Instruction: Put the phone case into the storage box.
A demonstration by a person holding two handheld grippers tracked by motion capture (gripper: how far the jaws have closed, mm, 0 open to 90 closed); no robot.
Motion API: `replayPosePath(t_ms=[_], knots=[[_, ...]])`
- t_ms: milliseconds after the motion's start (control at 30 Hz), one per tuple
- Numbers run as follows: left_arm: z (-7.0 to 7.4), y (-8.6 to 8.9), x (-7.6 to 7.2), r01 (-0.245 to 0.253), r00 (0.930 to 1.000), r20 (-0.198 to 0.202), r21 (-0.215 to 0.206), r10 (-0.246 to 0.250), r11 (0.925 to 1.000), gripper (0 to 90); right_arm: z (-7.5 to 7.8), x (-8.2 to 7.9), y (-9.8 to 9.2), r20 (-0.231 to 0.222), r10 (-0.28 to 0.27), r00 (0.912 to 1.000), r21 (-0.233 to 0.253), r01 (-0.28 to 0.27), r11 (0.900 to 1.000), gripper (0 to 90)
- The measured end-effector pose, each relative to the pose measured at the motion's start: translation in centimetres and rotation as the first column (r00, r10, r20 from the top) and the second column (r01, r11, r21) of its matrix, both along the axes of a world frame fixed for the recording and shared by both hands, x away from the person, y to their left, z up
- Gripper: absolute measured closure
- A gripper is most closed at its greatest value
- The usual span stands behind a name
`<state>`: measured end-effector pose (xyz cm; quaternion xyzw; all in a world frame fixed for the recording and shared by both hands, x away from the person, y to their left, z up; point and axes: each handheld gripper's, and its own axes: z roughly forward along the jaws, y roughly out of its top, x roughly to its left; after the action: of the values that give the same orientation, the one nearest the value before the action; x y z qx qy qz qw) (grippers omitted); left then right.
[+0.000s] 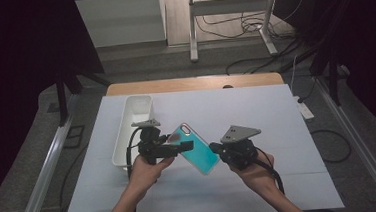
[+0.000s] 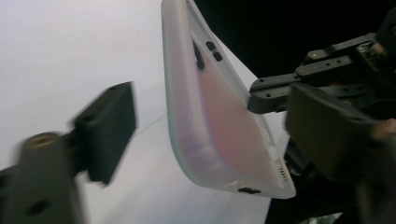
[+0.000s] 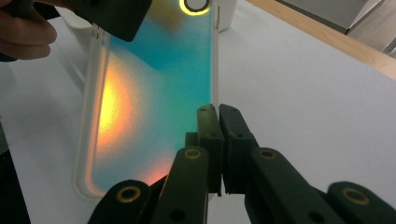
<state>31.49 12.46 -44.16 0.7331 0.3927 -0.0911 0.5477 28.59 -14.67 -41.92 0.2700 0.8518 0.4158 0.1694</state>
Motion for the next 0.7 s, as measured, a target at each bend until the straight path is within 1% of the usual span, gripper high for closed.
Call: replayPosePath(t_ms=[67, 133, 200, 233, 300, 367, 400, 500, 633, 700], knots=[[0.05, 0.04, -0.01, 0.014, 0.9999, -0.008, -0.006, -0.014, 0.9999, 34.8, -0.02, -0.02, 0.03, 0.002, 0.001, 1.0, -0.002, -0.001, 1.0, 87.9], [0.03, 0.02, -0.03, 0.024, 0.9995, -0.018, -0.014, -0.024, 0.9996, 42.2, -0.04, -0.05, 0.09, 0.006, 0.001, 1.0, -0.005, -0.001, 1.0, 87.9], [-0.02, 0.01, -0.04, 0.03, 0.999, -0.031, -0.022, -0.031, 0.9993, 48.3, -0.05, -0.08, 0.13, 0.008, 0.002, 1.0, -0.001, -0.002, 1.0, 88.0], [-0.09, -0.01, -0.02, 0.032, 0.9986, -0.04, -0.036, -0.034, 0.9988, 50.9, -0.05, -0.11, 0.15, 0.008, 0.003, 1.0, -0.001, -0.003, 1.0, 88.0], [-0.17, -0.01, 0.02, 0.042, 0.9976, -0.053, -0.047, -0.045, 0.998, 57.1, -0.06, -0.17, 0.2, 0.013, 0.004, 0.9999, -0.002, -0.004, 1.0, 87.9], [-0.21, -0.02, 0.03, 0.044, 0.9972, -0.059, -0.05, -0.047, 0.9978, 61.0, -0.09, -0.2, 0.25, 0.014, 0.006, 0.9999, 0.0, -0.006, 1.0, 87.9], [-0.26, -0.02, 0.04, 0.046, 0.9967, -0.065, -0.055, -0.049, 0.9975, 61.0, -0.09, -0.2, 0.25, 0.014, 0.006, 0.9999, 0.0, -0.006, 1.0, 87.9], [-0.39, 0.07, 0.11, 0.046, 0.995, -0.085, -0.073, -0.052, 0.9963, 67.6, -0.11, -0.18, 0.23, 0.017, 0.004, 0.9999, 0.003, -0.004, 1.0, 88.0], [-0.46, 0.06, 0.14, 0.047, 0.9938, -0.097, -0.079, -0.055, 0.9958, 74.0, -0.18, -0.13, 0.2, 0.017, 0.003, 0.9999, 0.006, -0.003, 1.0, 88.0], [-0.53, 0.03, 0.14, 0.043, 0.9923, -0.112, -0.089, -0.052, 0.9951, 75.9, -0.24, -0.11, 0.2, 0.019, 0.003, 0.9998, 0.003, -0.003, 1.0, 87.9]])
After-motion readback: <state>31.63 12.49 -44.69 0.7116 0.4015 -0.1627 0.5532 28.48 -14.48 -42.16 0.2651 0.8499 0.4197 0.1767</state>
